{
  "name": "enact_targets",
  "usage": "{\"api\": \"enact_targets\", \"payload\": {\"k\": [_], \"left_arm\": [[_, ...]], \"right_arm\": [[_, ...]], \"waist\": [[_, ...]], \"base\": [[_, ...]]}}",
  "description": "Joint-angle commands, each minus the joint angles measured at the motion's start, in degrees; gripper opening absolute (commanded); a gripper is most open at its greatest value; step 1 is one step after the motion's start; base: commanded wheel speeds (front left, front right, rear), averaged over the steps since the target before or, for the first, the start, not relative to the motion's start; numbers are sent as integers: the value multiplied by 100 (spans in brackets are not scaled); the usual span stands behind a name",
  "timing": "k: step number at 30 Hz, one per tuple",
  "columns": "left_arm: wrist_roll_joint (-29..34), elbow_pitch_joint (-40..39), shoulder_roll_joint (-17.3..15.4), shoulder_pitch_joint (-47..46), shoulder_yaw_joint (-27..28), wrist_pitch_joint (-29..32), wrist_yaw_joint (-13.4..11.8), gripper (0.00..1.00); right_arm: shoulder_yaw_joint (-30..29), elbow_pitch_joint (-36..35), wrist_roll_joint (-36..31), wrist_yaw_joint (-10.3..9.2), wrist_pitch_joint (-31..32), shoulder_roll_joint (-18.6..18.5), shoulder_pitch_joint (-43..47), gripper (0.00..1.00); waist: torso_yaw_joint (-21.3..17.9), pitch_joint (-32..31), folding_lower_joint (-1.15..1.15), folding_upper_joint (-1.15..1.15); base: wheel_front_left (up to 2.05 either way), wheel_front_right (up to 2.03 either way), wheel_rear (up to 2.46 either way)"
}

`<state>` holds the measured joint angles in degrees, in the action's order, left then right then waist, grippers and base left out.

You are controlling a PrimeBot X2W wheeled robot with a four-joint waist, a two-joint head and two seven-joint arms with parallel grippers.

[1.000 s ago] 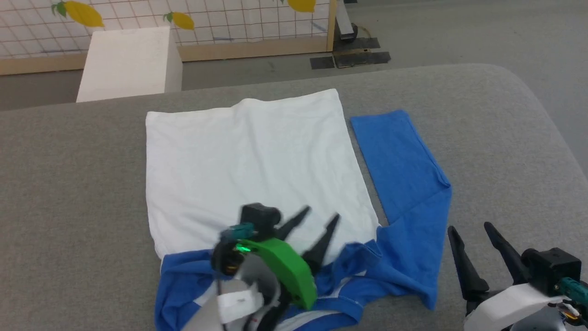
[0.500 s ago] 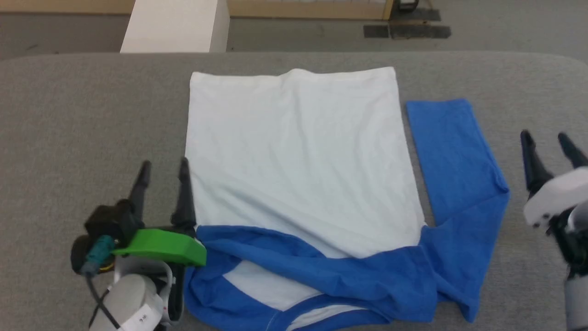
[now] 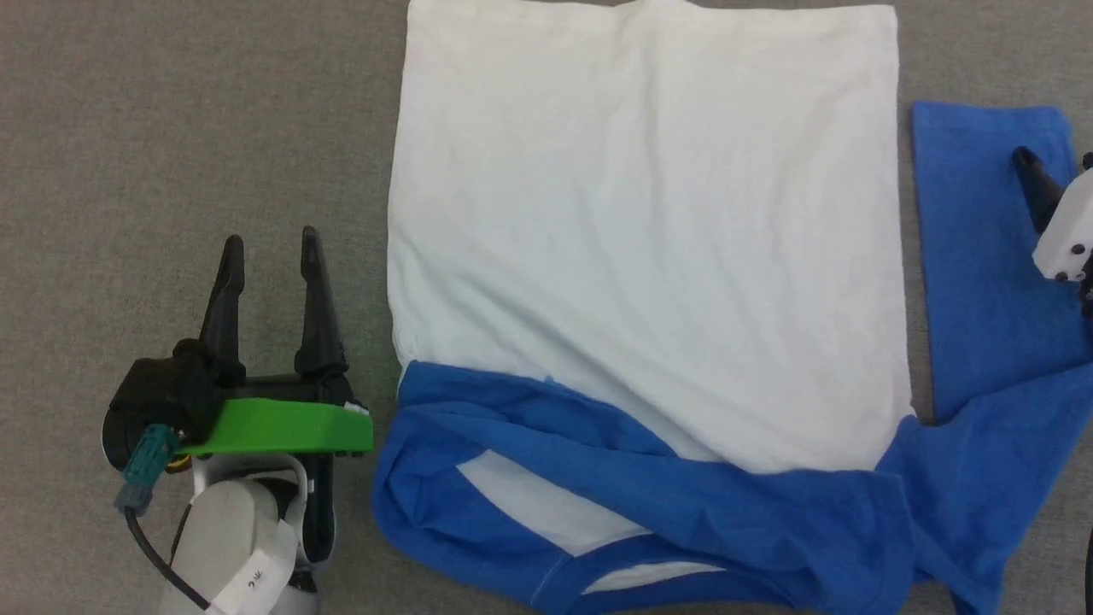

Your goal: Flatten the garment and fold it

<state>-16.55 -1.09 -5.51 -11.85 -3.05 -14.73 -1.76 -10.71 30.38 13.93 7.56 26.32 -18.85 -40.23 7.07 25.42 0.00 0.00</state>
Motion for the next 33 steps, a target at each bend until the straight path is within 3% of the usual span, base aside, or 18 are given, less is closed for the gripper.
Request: {"api": "enact_targets", "payload": {"k": [1,4,5,6,7,8,20,24,33], "left_arm": [[86,-33,57,-115,58,-26,71,100],[187,-14,121,-125,118,-27,177,100],[217,0,142,-124,132,-27,216,100],[244,9,156,-121,145,-27,240,100],[243,26,175,-108,165,-27,270,100],[253,52,187,-90,178,-27,290,100],[351,450,244,423,361,-27,491,100],[372,538,248,601,382,-27,533,100],[367,638,252,942,461,-27,590,100]], "right_arm": [[13,99,4,-8,115,-20,-148,100],[-23,262,-79,-8,375,-28,-266,100],[-55,333,-121,-8,519,-20,-288,84],[-65,376,-143,-8,635,-7,-296,40],[-102,406,-168,-8,741,6,-299,10],[-122,406,-191,-8,784,16,-290,0],[-1215,-302,-701,-8,-254,-18,822,0],[-1696,-833,-811,-8,-400,-25,1483,0],[-2431,-2460,-903,-8,-230,444,2751,0]], "waist": [[248,277,0,0],[254,285,0,0],[250,271,0,0],[245,251,0,0],[234,217,0,0],[219,178,0,0],[-292,-963,0,0],[-493,-1345,0,0],[-912,-1825,0,0]], "base": [[0,0,0],[0,0,0],[0,0,0],[0,0,0],[0,0,0],[0,0,0],[0,0,0],[0,0,0],[0,0,0]]}}
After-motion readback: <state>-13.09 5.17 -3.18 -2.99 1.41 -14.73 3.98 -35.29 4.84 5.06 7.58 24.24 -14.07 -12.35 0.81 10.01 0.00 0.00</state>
